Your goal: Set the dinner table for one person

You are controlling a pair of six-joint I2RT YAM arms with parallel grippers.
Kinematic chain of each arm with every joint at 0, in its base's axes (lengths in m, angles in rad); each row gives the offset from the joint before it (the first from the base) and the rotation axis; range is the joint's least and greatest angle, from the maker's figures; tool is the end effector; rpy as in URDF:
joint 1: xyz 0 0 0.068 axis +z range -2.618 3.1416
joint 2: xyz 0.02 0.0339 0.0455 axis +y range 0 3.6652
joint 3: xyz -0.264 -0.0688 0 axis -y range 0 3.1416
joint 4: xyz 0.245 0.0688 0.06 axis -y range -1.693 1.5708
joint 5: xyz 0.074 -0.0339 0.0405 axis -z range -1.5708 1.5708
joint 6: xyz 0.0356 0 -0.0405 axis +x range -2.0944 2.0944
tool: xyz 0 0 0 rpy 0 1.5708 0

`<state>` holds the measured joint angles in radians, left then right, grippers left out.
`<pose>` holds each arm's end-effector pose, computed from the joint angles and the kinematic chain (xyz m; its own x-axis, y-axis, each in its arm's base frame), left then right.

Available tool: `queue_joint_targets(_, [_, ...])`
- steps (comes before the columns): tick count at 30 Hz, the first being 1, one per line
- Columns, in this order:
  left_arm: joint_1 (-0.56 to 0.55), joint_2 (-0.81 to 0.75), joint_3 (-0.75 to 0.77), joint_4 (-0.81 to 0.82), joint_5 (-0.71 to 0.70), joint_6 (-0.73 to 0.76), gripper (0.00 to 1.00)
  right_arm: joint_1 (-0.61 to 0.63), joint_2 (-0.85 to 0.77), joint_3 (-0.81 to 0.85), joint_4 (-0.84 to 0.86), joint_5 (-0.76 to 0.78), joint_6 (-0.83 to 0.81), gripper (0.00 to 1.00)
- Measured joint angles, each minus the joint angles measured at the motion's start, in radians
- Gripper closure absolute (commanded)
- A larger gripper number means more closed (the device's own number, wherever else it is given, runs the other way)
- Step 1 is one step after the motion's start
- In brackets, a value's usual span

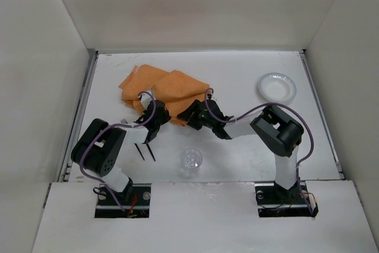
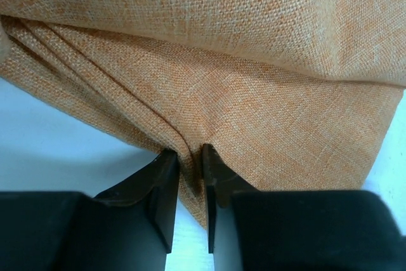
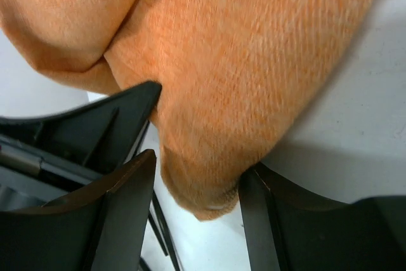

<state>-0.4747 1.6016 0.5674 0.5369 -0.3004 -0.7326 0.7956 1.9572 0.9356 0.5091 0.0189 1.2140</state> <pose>0.2715 -0.1277 0.1460 -0.4528 -0.4856 -0.7478 -0.1312 0.8658 -0.4829 0.2763 0.2810 0.1266 -0.7782 0.5443 -0.3131 0.0762 0.5767 0.8134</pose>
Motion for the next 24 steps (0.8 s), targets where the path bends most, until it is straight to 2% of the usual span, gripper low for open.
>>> queue_joint_targets(6, [0.020, -0.080, -0.074, -0.003, 0.063, -0.009, 0.87, 0.005, 0.003, -0.028, 0.053, 0.025, 0.048, 0.38])
queue_joint_targets(8, [0.025, -0.089, -0.084, -0.003, 0.077, -0.010, 0.87, 0.004, 0.003, -0.037, 0.071, 0.028, 0.060, 0.40])
queue_joint_targets(11, [0.025, -0.090, -0.084, -0.003, 0.081, -0.010, 0.87, 0.004, 0.004, -0.040, 0.067, 0.026, 0.063, 0.55])
queue_joint_targets(15, [0.022, -0.090, -0.084, -0.004, 0.081, -0.010, 0.85, 0.002, 0.018, -0.043, 0.056, 0.012, 0.062, 0.82])
queue_joint_targets(18, [0.011, -0.090, -0.081, -0.014, 0.082, -0.009, 0.72, 0.000, 0.014, -0.071, 0.074, 0.013, 0.061, 0.88])
queue_joint_targets(22, [-0.020, -0.146, -0.063, -0.089, 0.091, 0.002, 0.50, -0.024, -0.055, -0.154, 0.075, 0.025, 0.029, 0.89])
queue_joint_targets(24, [-0.036, -0.199, -0.027, -0.159, 0.083, 0.018, 0.44, -0.043, -0.106, -0.193, 0.048, 0.026, -0.004, 0.88])
